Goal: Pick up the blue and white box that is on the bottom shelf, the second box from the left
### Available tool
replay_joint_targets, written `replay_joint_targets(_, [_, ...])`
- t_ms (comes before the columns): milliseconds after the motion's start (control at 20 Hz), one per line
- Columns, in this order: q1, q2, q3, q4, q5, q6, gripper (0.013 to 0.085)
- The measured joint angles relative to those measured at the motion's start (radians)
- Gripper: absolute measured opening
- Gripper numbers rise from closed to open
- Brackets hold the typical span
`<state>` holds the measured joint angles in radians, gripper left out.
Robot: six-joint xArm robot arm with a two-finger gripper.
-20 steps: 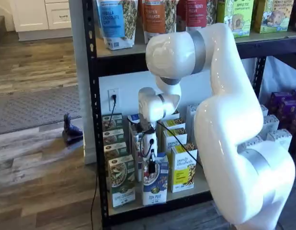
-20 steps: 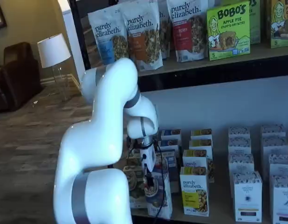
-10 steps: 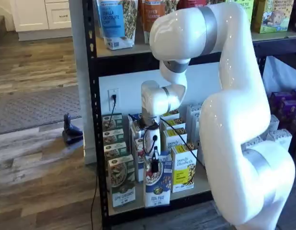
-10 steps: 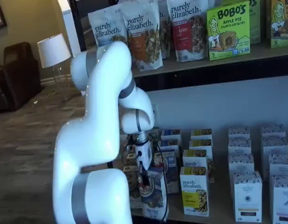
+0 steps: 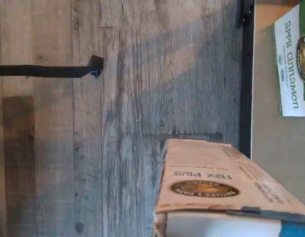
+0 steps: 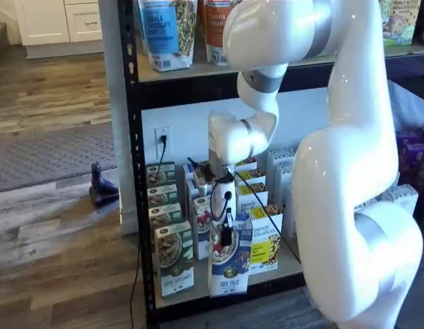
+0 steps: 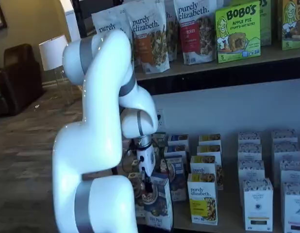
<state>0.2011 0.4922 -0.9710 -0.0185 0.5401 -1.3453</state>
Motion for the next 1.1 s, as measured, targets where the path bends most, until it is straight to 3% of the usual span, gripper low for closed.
replay_joint_targets(400, [0.042,-0.141,0.103,0.021,0.018,0.023,0.049])
replay_joint_targets(700, [0.078,-0.247,0.164,0.005,0.039,0.073,0.049])
replay_joint_targets(1100, [0.097,-0.349,0.211,-0.025,0.115,0.117,0.049])
